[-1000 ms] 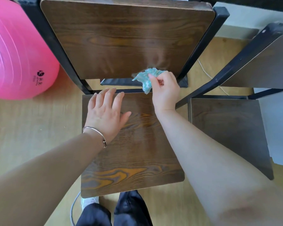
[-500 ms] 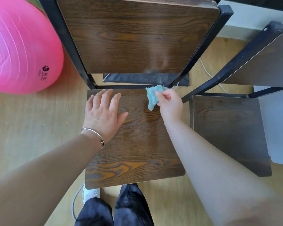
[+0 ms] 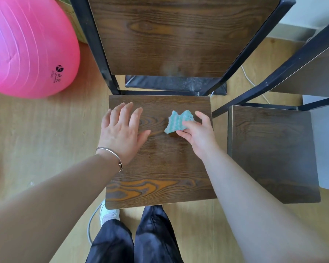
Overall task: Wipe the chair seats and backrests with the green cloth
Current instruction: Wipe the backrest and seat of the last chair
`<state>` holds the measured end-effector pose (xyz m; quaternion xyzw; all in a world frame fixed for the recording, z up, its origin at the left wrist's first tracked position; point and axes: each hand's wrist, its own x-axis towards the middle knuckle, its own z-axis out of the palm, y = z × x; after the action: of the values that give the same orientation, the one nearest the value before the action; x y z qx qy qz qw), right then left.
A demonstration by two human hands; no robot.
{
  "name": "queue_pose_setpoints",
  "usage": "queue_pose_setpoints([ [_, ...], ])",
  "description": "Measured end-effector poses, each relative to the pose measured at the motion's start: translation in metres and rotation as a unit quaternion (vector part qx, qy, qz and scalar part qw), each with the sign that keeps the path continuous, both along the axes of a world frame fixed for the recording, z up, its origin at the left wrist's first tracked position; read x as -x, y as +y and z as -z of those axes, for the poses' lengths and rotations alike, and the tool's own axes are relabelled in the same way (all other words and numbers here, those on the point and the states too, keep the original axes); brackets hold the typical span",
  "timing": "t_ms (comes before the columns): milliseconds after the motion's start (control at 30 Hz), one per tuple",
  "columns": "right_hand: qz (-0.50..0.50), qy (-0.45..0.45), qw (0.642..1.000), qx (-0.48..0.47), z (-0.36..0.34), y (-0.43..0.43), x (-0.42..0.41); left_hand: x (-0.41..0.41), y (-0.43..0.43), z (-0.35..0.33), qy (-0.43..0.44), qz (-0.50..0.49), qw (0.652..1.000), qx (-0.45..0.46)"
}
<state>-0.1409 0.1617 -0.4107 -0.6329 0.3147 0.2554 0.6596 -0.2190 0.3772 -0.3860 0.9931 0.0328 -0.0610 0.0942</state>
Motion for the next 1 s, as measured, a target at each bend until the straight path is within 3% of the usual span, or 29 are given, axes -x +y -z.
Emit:
queue_pose_setpoints([
  [267, -0.15, -0.021, 0.98, 0.129, 0.0, -0.013, -0.001, 0.005, 0.001, 0.002, -0.001, 0.011, 1.0, 0.002],
  [633, -0.11, -0.016, 0.994, 0.021, -0.018, -0.014, 0.007, 0.0, 0.003, -0.014, -0.005, 0.02, 1.0, -0.006],
  [833, -0.232, -0.029, 0.966, 0.111, -0.02, -0.014, 0.017, 0.006, 0.004, -0.014, -0.012, 0.032, 0.999, -0.007],
  [1000, -0.207, -0.035, 0.971, 0.113, -0.036, -0.01, 0.021, 0.009, 0.005, -0.026, -0.025, 0.034, 0.999, -0.007],
])
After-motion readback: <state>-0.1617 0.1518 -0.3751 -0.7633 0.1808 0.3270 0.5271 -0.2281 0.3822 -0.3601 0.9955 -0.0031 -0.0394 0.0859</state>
